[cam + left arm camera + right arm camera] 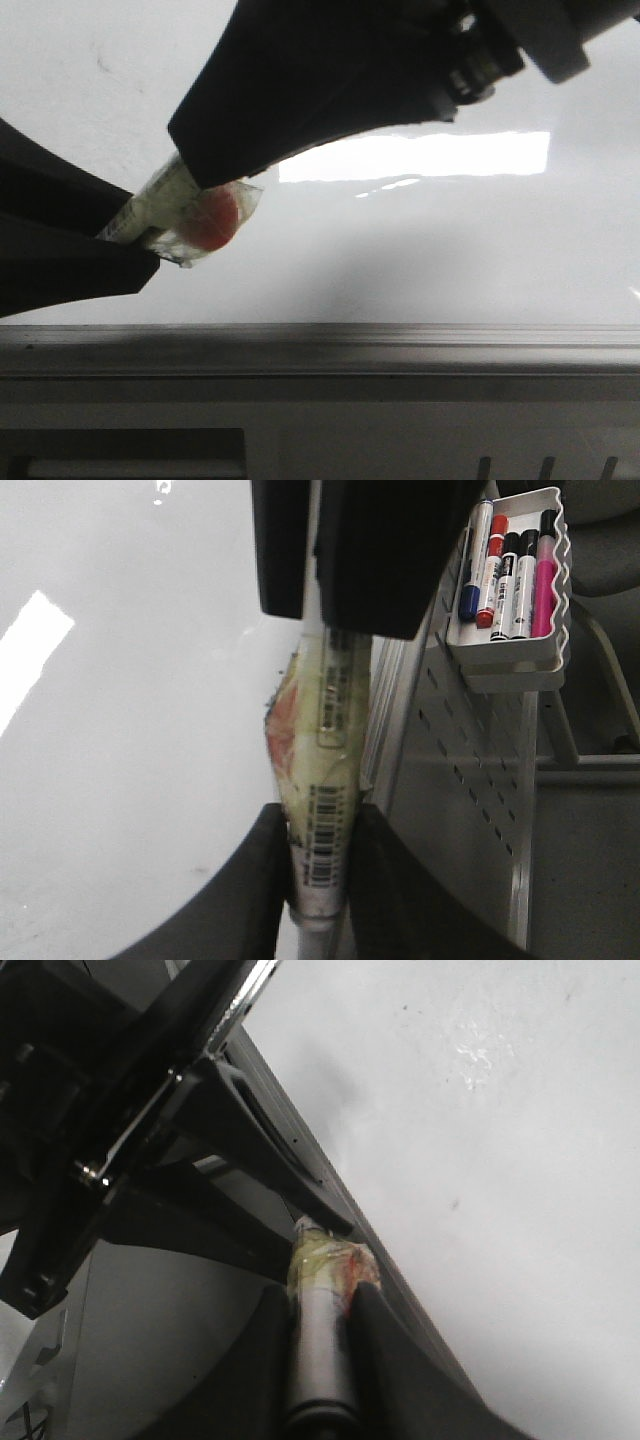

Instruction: Write number 3 on whiteboard

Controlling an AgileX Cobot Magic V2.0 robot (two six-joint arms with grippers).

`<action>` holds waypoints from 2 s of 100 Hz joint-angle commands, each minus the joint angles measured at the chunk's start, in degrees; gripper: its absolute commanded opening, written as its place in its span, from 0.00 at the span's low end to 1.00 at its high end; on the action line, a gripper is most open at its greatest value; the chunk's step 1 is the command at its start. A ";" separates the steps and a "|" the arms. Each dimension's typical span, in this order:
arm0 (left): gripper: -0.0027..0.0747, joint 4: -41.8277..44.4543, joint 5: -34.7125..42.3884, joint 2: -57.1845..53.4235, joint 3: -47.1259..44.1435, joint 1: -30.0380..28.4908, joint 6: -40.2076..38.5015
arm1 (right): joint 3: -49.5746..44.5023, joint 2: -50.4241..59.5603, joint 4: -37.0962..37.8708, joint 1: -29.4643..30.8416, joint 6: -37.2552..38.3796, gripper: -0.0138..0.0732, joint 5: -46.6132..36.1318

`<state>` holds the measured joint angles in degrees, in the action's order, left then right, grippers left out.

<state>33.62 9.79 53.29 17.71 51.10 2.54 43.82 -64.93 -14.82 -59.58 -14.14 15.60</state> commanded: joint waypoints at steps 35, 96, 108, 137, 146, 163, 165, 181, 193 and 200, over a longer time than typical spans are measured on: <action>0.48 -6.07 -5.12 -9.27 1.92 -6.51 -0.48 | 14.90 1.45 0.73 8.06 -0.91 0.08 10.52; 0.48 -9.10 -4.64 -10.48 1.92 -8.56 -0.48 | 25.18 -7.78 5.51 16.43 -0.91 0.08 14.47; 0.48 -9.10 -4.64 -10.48 1.92 -8.56 -0.48 | 26.43 -8.23 6.65 16.80 -0.91 0.08 15.06; 0.48 -9.10 -4.64 -10.48 1.92 -8.56 -0.48 | 26.93 -6.80 13.85 16.80 4.74 0.08 24.13; 0.48 -9.10 -4.64 -10.48 1.92 -8.56 -0.48 | 26.80 -6.80 13.60 16.67 5.25 0.08 27.44; 0.48 -9.10 -4.64 -10.48 1.92 -8.56 -0.48 | 25.32 -8.29 12.19 15.11 5.38 0.08 27.52; 0.48 -9.10 -4.64 -10.48 1.92 -8.56 -0.48 | 25.32 -8.65 12.19 14.80 5.38 0.08 27.52; 0.48 -9.10 -4.64 -10.48 1.92 -8.56 -0.48 | 25.32 -9.52 12.19 14.07 5.38 0.08 26.08; 0.48 -9.10 -4.64 -10.48 1.92 -8.56 -0.48 | 25.32 -8.47 12.40 14.07 5.60 0.08 28.34; 0.48 -9.10 -4.64 -10.48 1.92 -8.56 -0.48 | 25.32 -8.19 12.40 14.07 6.12 0.08 30.96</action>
<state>25.27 1.63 43.03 17.71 42.67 2.54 68.41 -74.67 -5.96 -46.06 -8.17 44.64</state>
